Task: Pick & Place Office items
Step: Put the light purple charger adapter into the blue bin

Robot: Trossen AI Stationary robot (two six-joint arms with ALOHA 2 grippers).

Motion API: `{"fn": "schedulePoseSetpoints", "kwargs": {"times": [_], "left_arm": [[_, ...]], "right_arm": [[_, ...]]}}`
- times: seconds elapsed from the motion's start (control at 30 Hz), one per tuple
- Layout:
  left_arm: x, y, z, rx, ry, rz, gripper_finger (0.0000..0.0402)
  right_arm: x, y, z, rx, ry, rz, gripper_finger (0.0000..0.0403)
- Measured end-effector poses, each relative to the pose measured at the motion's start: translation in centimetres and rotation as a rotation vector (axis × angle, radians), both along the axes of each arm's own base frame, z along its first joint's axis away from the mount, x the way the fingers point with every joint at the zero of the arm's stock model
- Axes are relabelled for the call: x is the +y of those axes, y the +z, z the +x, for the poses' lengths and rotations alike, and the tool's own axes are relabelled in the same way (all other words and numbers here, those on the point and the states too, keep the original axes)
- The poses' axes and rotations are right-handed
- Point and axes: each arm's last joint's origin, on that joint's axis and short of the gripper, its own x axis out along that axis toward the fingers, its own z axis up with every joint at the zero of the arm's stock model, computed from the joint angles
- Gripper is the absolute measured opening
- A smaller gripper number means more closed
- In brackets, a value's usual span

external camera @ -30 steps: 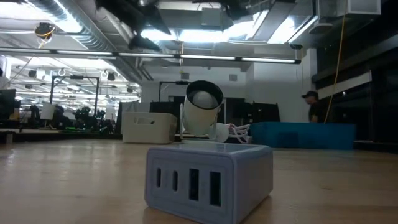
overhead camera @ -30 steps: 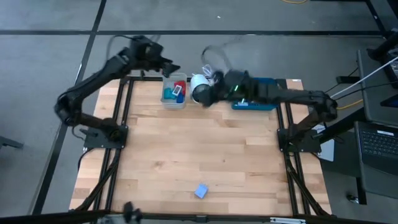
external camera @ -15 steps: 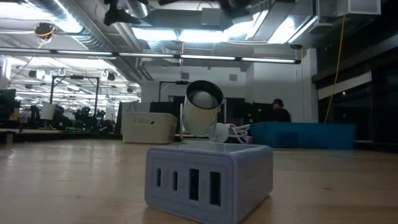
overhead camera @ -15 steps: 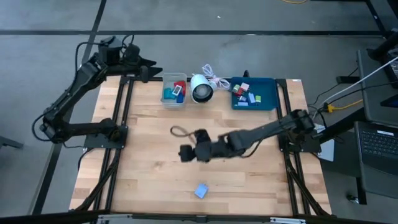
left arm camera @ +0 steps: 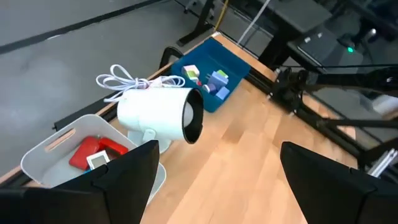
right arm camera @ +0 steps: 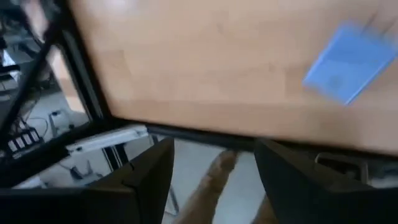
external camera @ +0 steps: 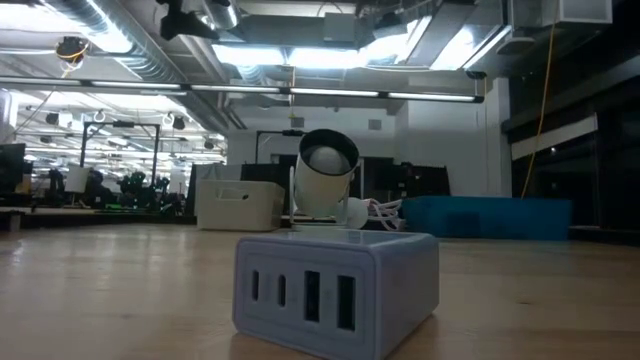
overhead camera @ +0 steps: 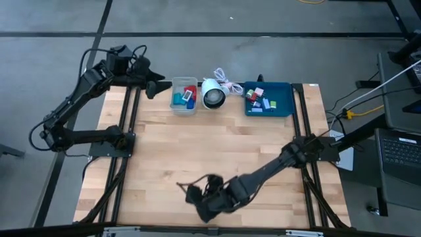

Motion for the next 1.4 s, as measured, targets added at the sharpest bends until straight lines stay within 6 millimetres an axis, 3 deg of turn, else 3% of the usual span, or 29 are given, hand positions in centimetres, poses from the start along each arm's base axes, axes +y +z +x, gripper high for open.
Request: {"fn": "schedulePoseSetpoints", "kwargs": {"times": [0.1, 0.23, 0.33, 0.47, 0.6, 0.77, 0.83, 1.1, 1.4], "left_arm": [[-0.1, 0.0, 0.1, 0.006, -0.016, 0.02, 0.0331], [-0.1, 0.0, 0.1, 0.006, -0.043, 0.031, 0.0331], [-0.2, 0.0, 0.1, -0.004, -0.091, 0.038, 0.0331], [-0.3, 0.1, 0.2, -0.017, -0.117, 0.038, 0.0331], [-0.3, 0.2, 0.2, -0.029, -0.13, 0.04, 0.0331], [-0.2, 0.3, 0.3, -0.033, -0.131, 0.057, 0.0331], [-0.2, 0.4, 0.3, -0.049, -0.125, 0.064, 0.0331], [0.0, 0.5, 0.3, -0.06, -0.038, 0.029, 0.0331], [0.0, 0.5, 0.3, -0.095, 0.018, -0.096, 0.0331]], "right_arm": [[0.7, -3.0, 1.5, 0.021, 0.022, 0.116, 0.0229], [-1.0, -4.9, 3.6, 0.02, -0.016, 0.11, 0.0229], [-1.8, -4.8, 4.1, -0.021, -0.05, 0.052, 0.0229], [-1.9, -2.8, 4.2, -0.141, -0.007, -0.073, 0.0229], [-2.3, -1.4, 3.7, -0.138, 0.166, -0.167, 0.0229], [-3.0, -2.7, 1.0, 0.194, 0.572, -0.178, 0.0229], [-3.2, -3.0, 0.4, 0.25, 0.73, -0.178, 0.0229], [-3.7, -3.3, 0.4, 0.145, 1.249, -0.252, 0.0235], [-5.6, -3.3, 1.2, 0.102, 1.441, -0.393, 0.0288]]}}
